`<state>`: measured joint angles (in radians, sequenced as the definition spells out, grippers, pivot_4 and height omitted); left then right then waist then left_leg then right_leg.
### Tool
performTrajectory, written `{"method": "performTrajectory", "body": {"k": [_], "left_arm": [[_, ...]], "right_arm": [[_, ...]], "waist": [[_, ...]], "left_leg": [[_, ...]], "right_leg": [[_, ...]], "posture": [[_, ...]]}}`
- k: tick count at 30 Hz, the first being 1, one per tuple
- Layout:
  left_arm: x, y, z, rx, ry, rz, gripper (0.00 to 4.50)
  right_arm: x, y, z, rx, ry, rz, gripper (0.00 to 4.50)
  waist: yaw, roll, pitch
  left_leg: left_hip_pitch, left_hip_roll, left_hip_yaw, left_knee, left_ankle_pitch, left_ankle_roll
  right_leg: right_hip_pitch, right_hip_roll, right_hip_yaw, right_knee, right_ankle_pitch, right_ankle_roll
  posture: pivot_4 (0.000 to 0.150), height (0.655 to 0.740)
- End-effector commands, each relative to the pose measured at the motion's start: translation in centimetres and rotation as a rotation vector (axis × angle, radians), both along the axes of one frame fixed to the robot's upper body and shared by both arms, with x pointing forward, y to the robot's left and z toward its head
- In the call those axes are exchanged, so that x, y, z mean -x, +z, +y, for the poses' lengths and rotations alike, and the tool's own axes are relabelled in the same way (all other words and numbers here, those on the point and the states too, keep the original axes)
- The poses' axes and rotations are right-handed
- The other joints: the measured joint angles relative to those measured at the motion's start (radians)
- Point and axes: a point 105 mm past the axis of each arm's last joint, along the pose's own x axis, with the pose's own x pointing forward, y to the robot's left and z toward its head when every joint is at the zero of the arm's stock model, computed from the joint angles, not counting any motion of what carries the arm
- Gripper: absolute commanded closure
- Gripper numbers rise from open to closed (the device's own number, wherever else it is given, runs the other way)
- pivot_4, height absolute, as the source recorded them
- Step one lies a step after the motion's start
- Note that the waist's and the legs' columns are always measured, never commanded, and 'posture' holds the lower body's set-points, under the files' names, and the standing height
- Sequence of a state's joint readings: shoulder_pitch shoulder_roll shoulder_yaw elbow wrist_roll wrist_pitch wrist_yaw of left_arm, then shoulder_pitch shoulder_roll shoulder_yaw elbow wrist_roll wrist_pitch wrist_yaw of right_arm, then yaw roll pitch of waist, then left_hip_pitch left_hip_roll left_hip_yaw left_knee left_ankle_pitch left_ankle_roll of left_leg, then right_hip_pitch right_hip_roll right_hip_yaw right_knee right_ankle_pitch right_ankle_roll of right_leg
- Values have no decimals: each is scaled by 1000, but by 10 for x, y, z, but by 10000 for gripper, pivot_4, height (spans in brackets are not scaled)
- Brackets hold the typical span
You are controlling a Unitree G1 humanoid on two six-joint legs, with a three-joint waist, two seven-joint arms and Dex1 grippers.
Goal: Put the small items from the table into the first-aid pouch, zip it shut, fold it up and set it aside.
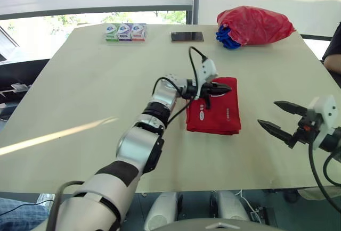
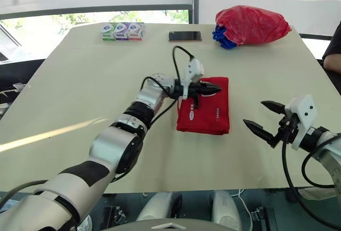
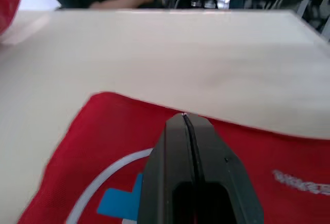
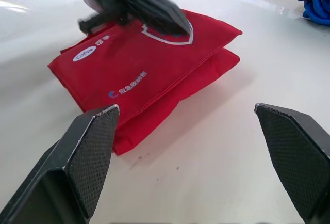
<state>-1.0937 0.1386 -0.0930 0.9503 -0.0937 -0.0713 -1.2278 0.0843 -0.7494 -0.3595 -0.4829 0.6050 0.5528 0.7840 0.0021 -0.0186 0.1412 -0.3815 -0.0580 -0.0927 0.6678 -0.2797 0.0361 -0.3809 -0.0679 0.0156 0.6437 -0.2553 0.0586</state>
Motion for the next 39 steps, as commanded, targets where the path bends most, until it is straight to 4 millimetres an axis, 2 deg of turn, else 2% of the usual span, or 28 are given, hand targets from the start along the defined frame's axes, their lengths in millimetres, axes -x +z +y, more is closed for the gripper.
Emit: {"method": "performTrajectory", "body": {"k": [1,2,3,4,7,8,9,10,11,12,13,19,25,28,32,33,34,35,37,39], "left_arm": [[9,37,32,42,-38,-100,44896],[12,40,46,28,-27,-111,44896],[17,42,60,11,-22,-119,39604],[25,43,79,-8,-18,-125,36479],[47,43,112,-59,-17,-132,22236],[59,45,128,-59,-17,-108,21066],[68,47,138,-61,-20,-89,13381],[77,48,145,-74,-23,-76,8877],[89,49,155,-105,-22,-63,6399],[96,49,161,-129,-21,-57,1666],[101,49,166,-149,-13,-57,408],[127,68,184,-171,73,-72,408],[131,73,181,-159,110,-92,408],[131,73,179,-160,112,-101,0],[130,79,176,-132,114,-111,0],[129,79,176,-133,115,-112,0],[129,77,174,-135,107,-102,0],[130,77,173,-135,101,-94,0],[129,77,172,-134,99,-96,0],[127,80,170,-121,103,-108,0]], "right_arm": [[-7,-1,-2,-12,-15,20,0],[-9,-4,-1,-8,-4,35,0],[-11,-7,0,-10,2,47,0],[-15,-7,1,-32,6,56,0],[-22,-7,6,-74,27,73,0],[-27,-7,9,-90,38,83,0],[-30,-8,11,-101,45,91,0],[-32,-9,13,-108,53,98,0],[-35,-12,17,-111,69,120,0],[-36,-14,20,-110,79,135,0],[-37,-16,22,-110,86,149,0],[-52,-29,42,-175,133,287,0],[-71,-49,53,-198,80,432,0],[-70,-55,61,-238,91,514,8733],[-62,-51,71,-305,138,573,26902],[-61,-50,72,-314,141,576,33152],[-65,-47,71,-346,110,559,36484],[-68,-46,69,-370,85,548,37054],[-79,-42,62,-417,1,505,44003],[-90,-33,50,-502,-92,454,44636]], "waist": [[-12,1,0],[-14,1,0],[-16,1,0],[-18,2,0],[-24,3,1],[-21,3,2],[-19,3,2],[-16,3,3],[-14,3,3],[-9,4,4],[-9,4,4],[-6,4,6],[-13,4,7],[-14,4,7],[-15,4,7],[-15,4,7],[-15,4,7],[-15,3,7],[-17,3,7],[-17,3,7]], "left_leg": [[0,0,0,0,0,0],[0,0,0,-1,0,0],[1,0,0,-1,0,0],[1,0,0,-1,0,0],[2,1,1,-2,0,0],[2,2,1,-2,0,0],[2,2,1,-2,0,0],[1,2,1,-1,0,0],[1,2,1,-1,0,0],[0,2,0,-1,0,0],[1,1,-1,-1,0,0],[1,1,-2,-1,0,0],[1,2,-2,-2,0,-1],[1,2,-1,-2,0,-1],[1,2,-1,-3,0,-1],[1,2,-1,-3,0,-1],[1,2,-1,-3,0,-1],[1,2,-1,-3,0,-1],[1,2,0,-3,0,-1],[1,2,1,-4,0,-1]], "right_leg": [[0,0,0,0,0,0],[0,0,1,0,0,0],[0,0,1,0,0,0],[0,0,1,0,0,0],[0,0,3,0,0,0],[0,0,3,0,0,0],[0,-1,3,0,0,0],[-1,-2,3,-1,0,-1],[-1,-2,3,-1,0,-1],[-1,-2,2,-1,0,-1],[-1,-3,2,-2,0,-1],[0,-5,3,-2,0,-1],[-1,-4,2,-2,0,-1],[-1,-3,1,-2,0,-1],[-1,-4,2,-2,0,-1],[-1,-3,2,-2,0,-1],[-1,-3,2,-2,0,-1],[-2,-3,2,-2,0,-1],[-3,-3,3,-1,0,-2],[-5,-3,4,-1,1,-2]], "posture": [[1500,7400],[1500,7400],[1500,7400],[1500,7400],[1500,7400],[1500,7400],[1500,7400],[1500,7400],[1500,7400],[1500,7400],[1500,7400],[1500,7400],[1500,7400],[1500,7400],[1500,7400],[1500,7400],[1500,7400],[1500,7400],[1500,7400],[1500,7400]]}}
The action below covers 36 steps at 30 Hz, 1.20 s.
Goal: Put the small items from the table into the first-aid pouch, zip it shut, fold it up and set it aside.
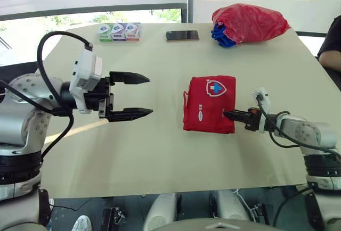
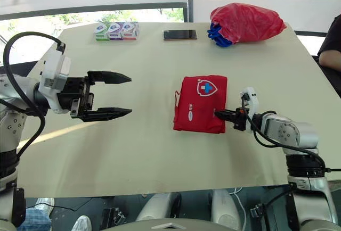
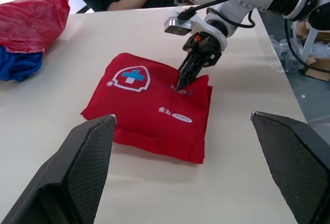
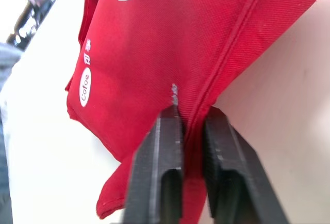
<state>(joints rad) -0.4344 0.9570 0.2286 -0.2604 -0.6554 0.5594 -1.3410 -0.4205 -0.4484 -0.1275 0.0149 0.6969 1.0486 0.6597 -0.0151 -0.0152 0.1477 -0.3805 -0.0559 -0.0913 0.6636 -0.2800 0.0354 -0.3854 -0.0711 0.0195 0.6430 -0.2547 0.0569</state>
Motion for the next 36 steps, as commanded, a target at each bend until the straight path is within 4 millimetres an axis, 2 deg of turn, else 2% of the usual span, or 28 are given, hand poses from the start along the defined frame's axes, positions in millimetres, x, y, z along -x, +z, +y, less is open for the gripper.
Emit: {"method": "performTrajectory", "body": {"k": [1,10,12,16,18,19,21,22,25,26,27,31,34,36], "left_arm": [[-1,17,-5,16,-10,-71,0],[-11,32,-22,92,-24,-113,0],[-11,33,-23,98,-26,-115,0],[-13,32,-23,104,-14,-115,0],[-14,31,-22,108,-2,-116,0],[-14,31,-21,110,5,-116,0],[-15,31,-20,111,18,-114,0],[-16,30,-19,105,32,-113,0],[-19,29,-16,101,73,-113,0],[-20,29,-15,108,84,-112,0],[-21,28,-14,110,96,-112,0],[-22,23,-11,125,152,-86,0],[-23,5,-14,142,211,-44,0],[-17,-12,-14,142,243,-7,0]], "right_arm": [[-24,28,-29,-85,-239,-100,44636],[-71,53,-120,-294,-961,-159,44636],[-77,58,-128,-352,-1047,-160,44636],[-86,62,-125,-397,-1059,-153,44636],[-88,60,-125,-415,-1076,-135,36056],[-88,59,-125,-421,-1081,-131,34050],[-87,60,-125,-425,-1081,-134,23370],[-85,60,-124,-426,-1079,-138,19835],[-77,58,-121,-398,-1063,-143,5462],[-73,56,-119,-376,-1050,-143,2734],[-68,54,-116,-355,-1030,-145,742],[-42,52,-102,-209,-904,-194,742],[-17,50,-92,-126,-750,-218,742],[4,50,-86,15,-580,-315,742]], "waist": [[1,0,0],[0,2,1],[-5,1,1],[-20,1,1],[-27,1,1],[-29,1,1],[-29,1,1],[-28,1,1],[-27,1,1],[-25,1,1],[-22,1,1],[-22,1,0],[-22,1,0],[-22,2,0]], "left_leg": [[0,0,0,0,0,0],[-1,-4,1,-2,0,0],[-1,-4,4,-5,1,-1],[-1,-3,7,-8,2,-3],[0,-2,7,-9,3,-3],[0,-2,8,-9,3,-3],[0,-2,8,-10,2,-2],[0,-2,8,-10,3,-2],[0,-2,8,-10,3,-2],[0,-2,8,-10,2,-2],[0,-2,8,-10,2,-2],[-1,-2,8,-10,2,-2],[0,-2,8,-10,2,-2],[0,-2,8,-10,2,-2]], "right_leg": [[-1,0,0,0,0,0],[-2,1,1,0,0,0],[-5,1,3,1,0,0],[-7,1,7,3,1,0],[-7,2,7,3,1,0],[-7,2,7,3,1,0],[-8,2,8,3,1,0],[-8,2,8,3,0,0],[-8,2,8,3,1,0],[-8,2,8,3,1,0],[-8,2,8,3,1,0],[-8,2,8,2,1,0],[-8,1,9,3,0,0],[-8,1,9,3,1,0]], "posture": [[1500,7400],[1500,7400],[1500,7400],[1500,7400],[1500,7400],[1500,7400],[1500,7400],[1500,7400],[1500,7400],[1500,7400],[1500,7400],[1500,7400],[1500,7400],[1500,7400]]}}
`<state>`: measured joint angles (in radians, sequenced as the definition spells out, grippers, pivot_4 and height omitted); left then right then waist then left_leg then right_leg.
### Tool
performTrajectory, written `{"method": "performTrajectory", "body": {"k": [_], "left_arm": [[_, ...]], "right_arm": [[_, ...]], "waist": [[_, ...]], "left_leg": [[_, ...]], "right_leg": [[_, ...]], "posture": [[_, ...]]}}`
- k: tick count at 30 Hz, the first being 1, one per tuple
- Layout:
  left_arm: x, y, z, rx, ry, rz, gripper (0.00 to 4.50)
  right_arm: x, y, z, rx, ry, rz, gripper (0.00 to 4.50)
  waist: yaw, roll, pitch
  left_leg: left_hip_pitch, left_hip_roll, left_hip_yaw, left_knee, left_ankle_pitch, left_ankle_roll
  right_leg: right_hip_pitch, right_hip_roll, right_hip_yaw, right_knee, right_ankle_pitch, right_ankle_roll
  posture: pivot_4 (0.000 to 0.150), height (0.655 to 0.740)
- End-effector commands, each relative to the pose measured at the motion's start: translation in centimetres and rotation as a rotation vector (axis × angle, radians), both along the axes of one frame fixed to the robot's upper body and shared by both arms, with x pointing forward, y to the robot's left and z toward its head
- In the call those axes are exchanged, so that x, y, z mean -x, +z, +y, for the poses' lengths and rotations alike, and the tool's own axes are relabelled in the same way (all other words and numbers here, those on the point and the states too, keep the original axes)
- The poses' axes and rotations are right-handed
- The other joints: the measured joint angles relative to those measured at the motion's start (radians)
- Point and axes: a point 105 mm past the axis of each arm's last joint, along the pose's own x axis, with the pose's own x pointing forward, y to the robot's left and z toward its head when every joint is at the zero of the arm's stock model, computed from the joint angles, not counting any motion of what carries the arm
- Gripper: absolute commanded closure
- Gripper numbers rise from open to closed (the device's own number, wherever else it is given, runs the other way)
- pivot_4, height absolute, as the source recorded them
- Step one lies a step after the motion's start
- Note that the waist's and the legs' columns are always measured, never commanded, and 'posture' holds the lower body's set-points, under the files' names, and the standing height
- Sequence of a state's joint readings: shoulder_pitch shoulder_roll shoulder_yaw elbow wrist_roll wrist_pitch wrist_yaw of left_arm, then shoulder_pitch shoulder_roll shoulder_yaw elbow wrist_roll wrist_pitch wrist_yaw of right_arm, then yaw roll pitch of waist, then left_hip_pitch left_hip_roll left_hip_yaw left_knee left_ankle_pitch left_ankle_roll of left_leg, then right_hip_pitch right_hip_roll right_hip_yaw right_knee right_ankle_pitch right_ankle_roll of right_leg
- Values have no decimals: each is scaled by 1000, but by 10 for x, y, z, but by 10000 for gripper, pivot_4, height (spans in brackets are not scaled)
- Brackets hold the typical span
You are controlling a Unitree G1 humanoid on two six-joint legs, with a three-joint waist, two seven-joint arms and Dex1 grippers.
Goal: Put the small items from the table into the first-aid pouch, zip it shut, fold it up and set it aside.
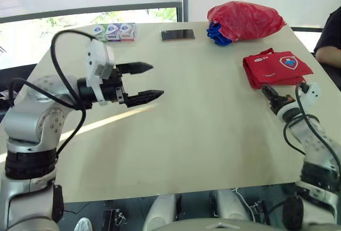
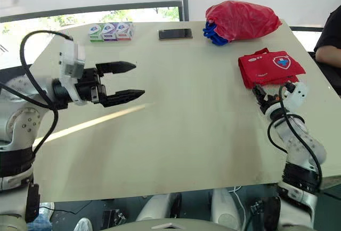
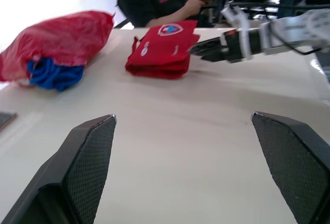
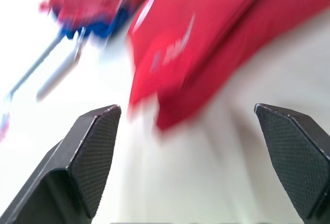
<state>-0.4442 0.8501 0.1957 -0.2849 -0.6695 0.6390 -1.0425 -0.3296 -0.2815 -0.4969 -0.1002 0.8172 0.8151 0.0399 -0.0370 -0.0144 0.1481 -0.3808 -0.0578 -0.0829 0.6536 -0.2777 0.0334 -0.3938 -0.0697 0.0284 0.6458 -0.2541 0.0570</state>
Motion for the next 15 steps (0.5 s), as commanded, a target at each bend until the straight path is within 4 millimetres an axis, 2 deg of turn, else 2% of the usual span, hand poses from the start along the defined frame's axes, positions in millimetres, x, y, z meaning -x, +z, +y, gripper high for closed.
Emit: {"method": "performTrajectory", "body": {"k": [1,3,4,7,10,15], "left_arm": [[13,-15,-1,4,50,-1,0],[16,-23,2,16,83,18,0],[17,-30,8,50,119,46,0],[33,-62,20,30,161,123,0],[44,-82,34,1,226,167,0],[55,-95,44,-56,289,155,0]], "right_arm": [[35,24,18,280,296,-146,742],[48,19,20,359,384,-156,742],[58,15,18,452,438,-167,742],[86,4,19,638,602,-206,742],[99,0,14,700,649,-248,742],[109,-3,4,720,677,-267,742]], "waist": [[0,1,0],[2,-1,-1],[2,-3,-1],[2,-3,-1],[5,-3,-1],[21,-3,-1]], "left_leg": [[0,0,0,-1,0,1],[1,1,1,-1,-1,2],[1,2,0,-1,-1,2],[1,4,1,-1,-3,5],[3,5,2,-1,-3,5],[3,5,2,-1,-3,4]], "right_leg": [[0,0,0,-1,0,0],[2,1,0,-3,0,0],[2,1,-1,-3,0,0],[2,-1,0,-3,0,0],[3,-1,0,-3,0,0],[3,-1,0,-4,0,-1]], "posture": [[1500,7400],[1500,7400],[1500,7400],[1500,7400],[1500,7400],[1500,7400]]}}
